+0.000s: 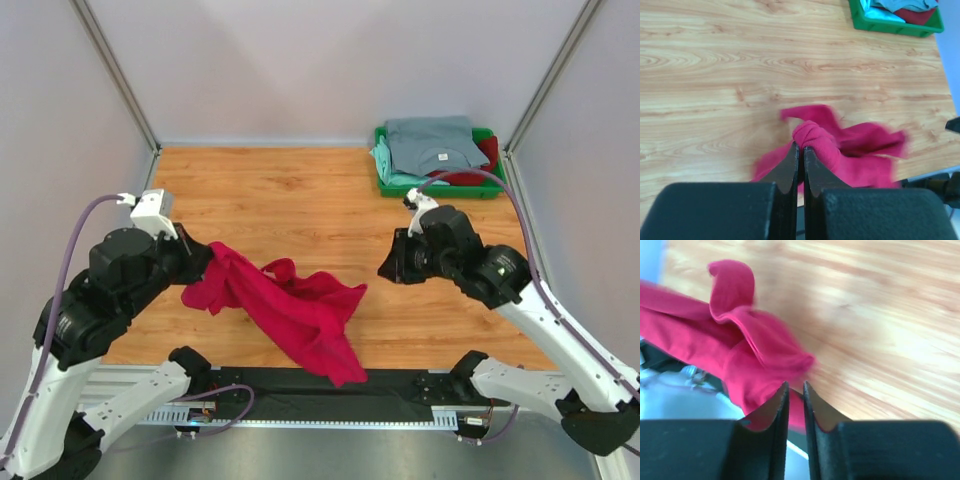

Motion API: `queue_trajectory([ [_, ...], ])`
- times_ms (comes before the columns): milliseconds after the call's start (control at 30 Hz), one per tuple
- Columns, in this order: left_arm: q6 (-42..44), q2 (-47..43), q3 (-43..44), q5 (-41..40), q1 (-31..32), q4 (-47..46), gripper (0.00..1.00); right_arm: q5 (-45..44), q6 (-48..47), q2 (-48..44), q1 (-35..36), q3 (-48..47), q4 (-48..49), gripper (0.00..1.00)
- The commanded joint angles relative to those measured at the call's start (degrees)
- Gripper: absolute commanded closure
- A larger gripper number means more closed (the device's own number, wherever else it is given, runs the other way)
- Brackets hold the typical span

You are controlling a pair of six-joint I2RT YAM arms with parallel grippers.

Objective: Fold and stack the t-shirts
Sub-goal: Flatten the tshirt out

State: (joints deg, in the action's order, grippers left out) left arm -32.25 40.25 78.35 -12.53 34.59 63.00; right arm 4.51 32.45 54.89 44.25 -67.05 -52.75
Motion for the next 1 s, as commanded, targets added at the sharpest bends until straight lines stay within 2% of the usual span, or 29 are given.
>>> queue_trajectory([
  [0, 3.3, 3.3, 3.7, -3.2, -0.5, -4.6, 1.0, -5.4, -6.2, 5.4, -7.7, -7.6, -5.2, 0.83],
  [33, 3.7, 3.9, 4.4, -3.0, -0.5, -4.8, 1.0, -5.4, -6.7, 7.1, -9.4, -9.1, -5.0, 1.0],
  [100, 3.5, 6.4, 4.6, -2.9, -0.5, -3.9, 1.0, -1.1, -7.2, 13.5, -13.9, -12.9, -3.2, 1.0],
  [200, 1.8, 10.1, 2.2, -0.4, -0.5, -1.9, 1.0, 4.8, -6.9, 22.8, -16.6, -17.6, -1.8, 1.0],
  [233, 1.2, 10.7, 1.5, 0.7, -0.5, -1.9, 1.0, 9.1, -6.8, 24.7, -16.4, -20.8, -2.1, 0.95],
  [300, -0.3, 11.7, -0.8, 4.4, -0.5, -2.7, 1.0, 12.4, -5.4, 28.2, -13.8, -20.8, -1.3, 0.77],
  [333, -0.7, 11.6, -1.4, 5.4, -0.5, -3.3, 1.0, 16.1, -5.3, 28.7, -12.0, -17.4, 0.1, 0.67],
  [367, -1.8, 11.2, -2.1, 6.7, -0.5, -4.5, 1.0, 18.0, -5.0, 29.0, -10.2, -15.2, 1.8, 0.63],
  [467, -2.7, 9.9, -3.5, 8.7, -0.5, -7.1, 1.0, 20.8, -0.6, 29.0, -0.2, -3.1, 14.0, 0.48],
  [500, -2.8, 9.5, -3.3, 8.8, -0.5, -7.5, 1.0, 21.2, 1.5, 29.4, 4.9, -0.9, 22.1, 0.45],
  [567, -3.3, 8.2, -2.6, 9.1, -0.5, -8.2, 1.0, 20.6, 7.0, 31.2, 8.9, 4.8, 30.5, 0.41],
  [600, -3.7, 7.5, -2.0, 9.1, -0.5, -8.5, 1.0, 19.3, 8.8, 32.0, 11.3, 6.0, 38.0, 0.4],
  [667, -5.8, 4.6, -0.7, 9.3, -0.6, -10.2, 1.0, 18.6, 16.0, 35.0, 12.8, 8.8, 47.8, 0.36],
  [767, -7.0, 1.8, 1.3, 9.2, -0.5, -10.9, 1.0, 18.7, 18.4, 37.1, 13.7, 9.4, 55.3, 0.34],
  [867, -7.7, 1.4, 5.7, 8.6, -0.5, -7.8, 1.0, 15.9, 17.1, 39.8, 15.9, 7.7, 58.3, 0.33],
  [967, -7.9, 0.8, 6.6, 9.3, -0.5, -6.3, 1.0, 14.7, 18.6, 43.9, 17.0, 6.1, 63.0, 0.33],
])
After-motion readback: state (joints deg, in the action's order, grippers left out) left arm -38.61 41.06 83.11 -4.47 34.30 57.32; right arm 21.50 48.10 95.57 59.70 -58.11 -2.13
